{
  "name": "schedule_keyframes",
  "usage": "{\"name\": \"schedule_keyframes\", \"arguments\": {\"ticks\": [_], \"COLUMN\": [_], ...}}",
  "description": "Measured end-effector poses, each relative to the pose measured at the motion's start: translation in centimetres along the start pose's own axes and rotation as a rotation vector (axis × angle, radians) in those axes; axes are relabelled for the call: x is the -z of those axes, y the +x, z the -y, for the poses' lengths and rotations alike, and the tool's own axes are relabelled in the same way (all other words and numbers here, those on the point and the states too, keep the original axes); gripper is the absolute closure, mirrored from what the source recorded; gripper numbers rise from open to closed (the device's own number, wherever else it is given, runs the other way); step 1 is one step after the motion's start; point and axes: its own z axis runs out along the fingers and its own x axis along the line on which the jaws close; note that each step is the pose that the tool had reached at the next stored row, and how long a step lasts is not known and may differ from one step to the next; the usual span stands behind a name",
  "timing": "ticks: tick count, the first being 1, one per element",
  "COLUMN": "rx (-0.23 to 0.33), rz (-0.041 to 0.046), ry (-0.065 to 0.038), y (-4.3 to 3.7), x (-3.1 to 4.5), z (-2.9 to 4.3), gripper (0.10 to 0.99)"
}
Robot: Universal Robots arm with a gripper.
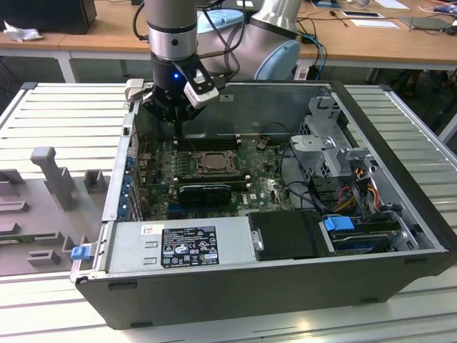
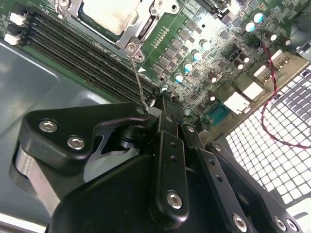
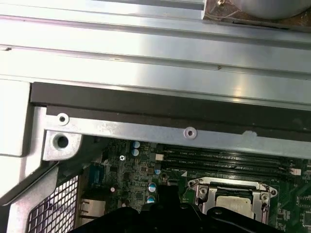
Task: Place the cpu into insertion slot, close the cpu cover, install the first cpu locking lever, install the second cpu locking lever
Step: 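Install the first cpu locking lever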
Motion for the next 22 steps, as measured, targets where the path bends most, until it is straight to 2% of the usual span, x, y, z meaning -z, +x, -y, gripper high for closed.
{"name": "schedule_keyframes", "arguments": {"ticks": [5, 22], "rx": [0.000, 0.000], "rz": [0.0003, 0.0002], "ry": [0.000, 0.000], "y": [-0.10, -1.19], "x": [-0.06, -0.10], "z": [0.01, 0.11], "gripper": [0.980, 0.980]}}
